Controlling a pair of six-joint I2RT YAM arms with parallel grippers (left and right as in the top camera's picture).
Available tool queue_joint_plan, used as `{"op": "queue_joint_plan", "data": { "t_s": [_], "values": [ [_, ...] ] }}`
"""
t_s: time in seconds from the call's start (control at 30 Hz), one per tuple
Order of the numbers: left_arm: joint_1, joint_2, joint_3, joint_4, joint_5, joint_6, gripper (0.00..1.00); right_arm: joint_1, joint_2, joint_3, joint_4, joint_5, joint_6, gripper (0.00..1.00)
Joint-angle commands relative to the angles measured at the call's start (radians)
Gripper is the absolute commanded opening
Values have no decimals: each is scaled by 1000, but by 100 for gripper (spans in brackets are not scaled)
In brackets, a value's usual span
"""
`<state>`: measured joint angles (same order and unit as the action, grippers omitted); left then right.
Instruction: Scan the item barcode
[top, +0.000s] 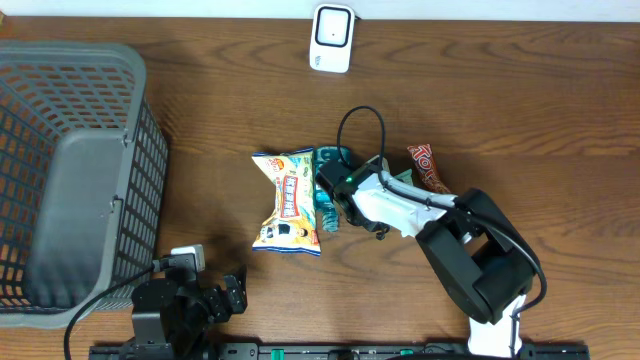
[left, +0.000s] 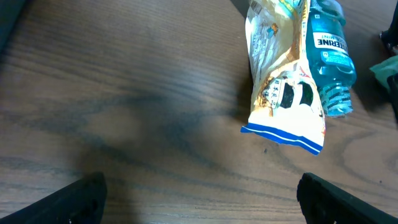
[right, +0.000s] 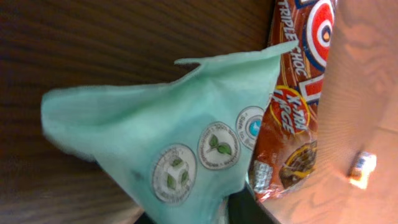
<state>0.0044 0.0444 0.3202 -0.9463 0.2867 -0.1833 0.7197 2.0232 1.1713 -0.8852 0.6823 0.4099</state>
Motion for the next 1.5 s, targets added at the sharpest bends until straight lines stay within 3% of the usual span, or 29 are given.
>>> {"op": "queue_joint_plan", "data": {
  "t_s": [0.0,0.1,0.17,0.37,0.57,0.8,0.97,1.1,1.23,1.33,1.4,1.47],
  "values": [
    [-4,1,3,-11,8,6,98,-3,47,-10,-21,-97,45,1],
    [-4,1,3,-11,8,6,98,-7,27,67,-79,-186,-13,1],
    [-4,1,3,-11,8,6,98,-21,6,139,-117,-349,-138,1],
    [-4,1,3,-11,8,6,98,-137,-76,249,-220,-1102,-603,1],
    [-4,1,3,-11,8,6,98,-290,-80,233,-369,-1619,-1051,1],
    [-4,1,3,-11,8,6,98,-359,-79,224,-550,-1899,-1402,1],
    [-4,1,3,-11,8,6,98,-358,-79,224,-618,-1905,-1515,1],
    [-4,1,3,-11,8,6,98,-359,-79,222,-558,-1672,-1497,1],
    [-4,1,3,-11,8,6,98,-358,-79,222,-357,-1509,-1131,1],
    [-4,1,3,-11,8,6,98,-351,-79,222,-187,-1119,-718,2],
    [-4,1,3,-11,8,6,98,-342,-79,222,-153,-884,-556,1],
    [-4,1,3,-11,9,6,98,-329,-79,222,-147,-766,-515,1]
  ]
}}
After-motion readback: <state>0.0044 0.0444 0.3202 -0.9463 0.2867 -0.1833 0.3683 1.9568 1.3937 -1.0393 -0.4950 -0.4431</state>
